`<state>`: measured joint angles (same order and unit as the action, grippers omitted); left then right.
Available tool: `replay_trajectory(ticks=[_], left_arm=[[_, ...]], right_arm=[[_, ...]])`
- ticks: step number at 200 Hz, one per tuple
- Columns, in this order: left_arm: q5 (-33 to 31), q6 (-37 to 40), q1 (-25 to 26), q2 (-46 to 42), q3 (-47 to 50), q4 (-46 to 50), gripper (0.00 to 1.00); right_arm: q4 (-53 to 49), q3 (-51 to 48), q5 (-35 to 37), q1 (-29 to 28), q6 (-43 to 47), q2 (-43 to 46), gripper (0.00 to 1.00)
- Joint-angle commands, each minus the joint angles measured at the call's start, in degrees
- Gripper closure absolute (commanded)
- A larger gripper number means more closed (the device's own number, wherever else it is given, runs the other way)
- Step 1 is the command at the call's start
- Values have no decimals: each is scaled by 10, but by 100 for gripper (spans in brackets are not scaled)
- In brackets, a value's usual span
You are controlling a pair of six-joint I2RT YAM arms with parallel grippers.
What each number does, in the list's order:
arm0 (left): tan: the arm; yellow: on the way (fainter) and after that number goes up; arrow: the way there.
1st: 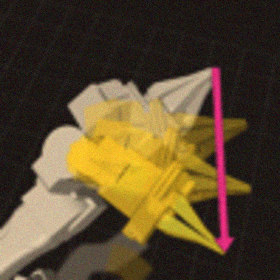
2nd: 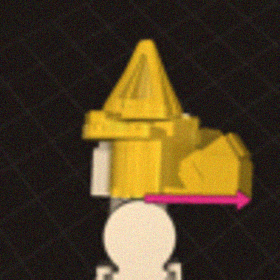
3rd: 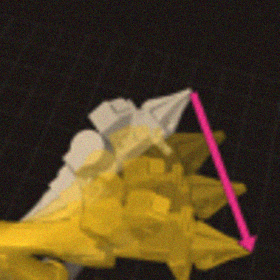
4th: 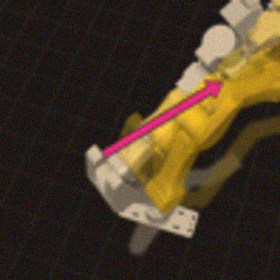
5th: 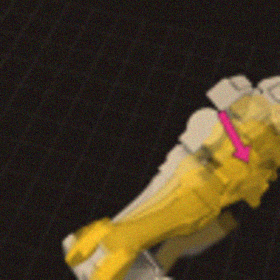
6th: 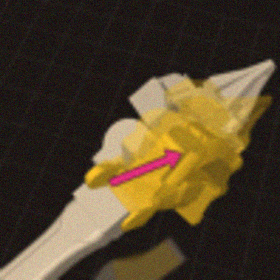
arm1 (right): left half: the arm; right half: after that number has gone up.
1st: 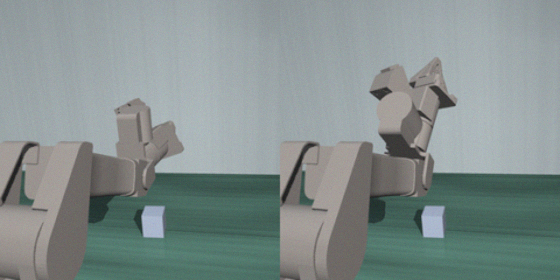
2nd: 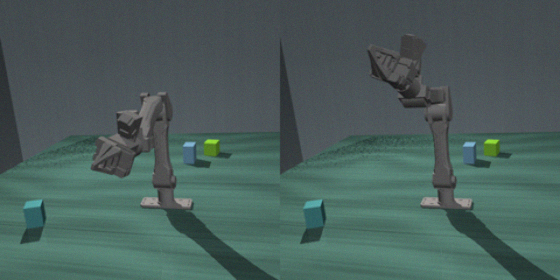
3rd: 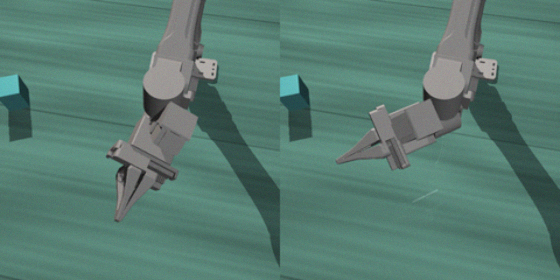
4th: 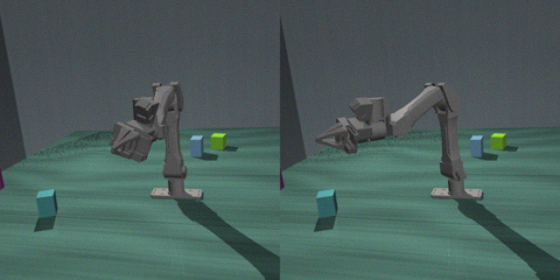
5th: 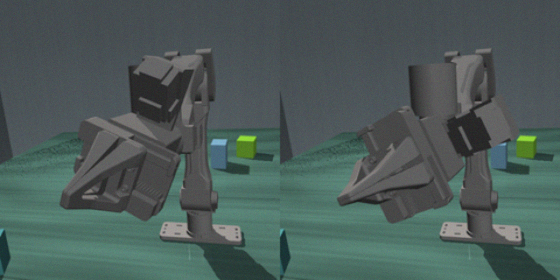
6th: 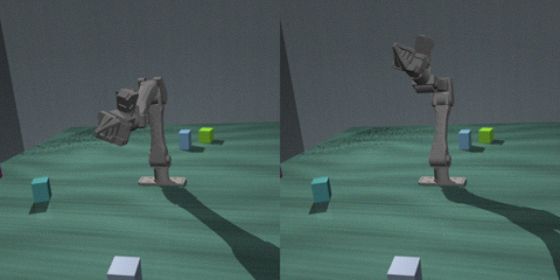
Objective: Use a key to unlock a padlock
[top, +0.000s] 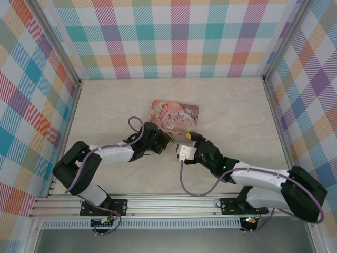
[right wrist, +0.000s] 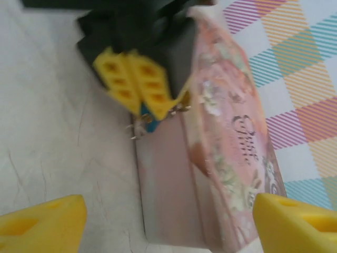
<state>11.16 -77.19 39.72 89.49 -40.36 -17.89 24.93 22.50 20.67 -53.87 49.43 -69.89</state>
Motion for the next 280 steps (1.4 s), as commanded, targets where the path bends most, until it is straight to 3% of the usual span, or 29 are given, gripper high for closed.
replay_trajectory(ticks=[1, 49, 103, 236, 280], left_arm=[[12, -8, 4, -9, -23, -14, 100], [13, -12, 4, -16, -23, -8, 100], [14, -12, 4, -17, -25, -5, 100], [14, -15, 3, -20, -21, -7, 100], [15, -16, 3, -20, -20, -9, 100]], right_arm=[[104, -1, 25, -9, 31, -36, 23], [138, 19, -29, -10, -41, -87, 33], [179, 28, -48, -1, -61, -140, 49], [198, 51, -66, 17, -77, -189, 59], [202, 61, -64, 17, -82, -201, 68]])
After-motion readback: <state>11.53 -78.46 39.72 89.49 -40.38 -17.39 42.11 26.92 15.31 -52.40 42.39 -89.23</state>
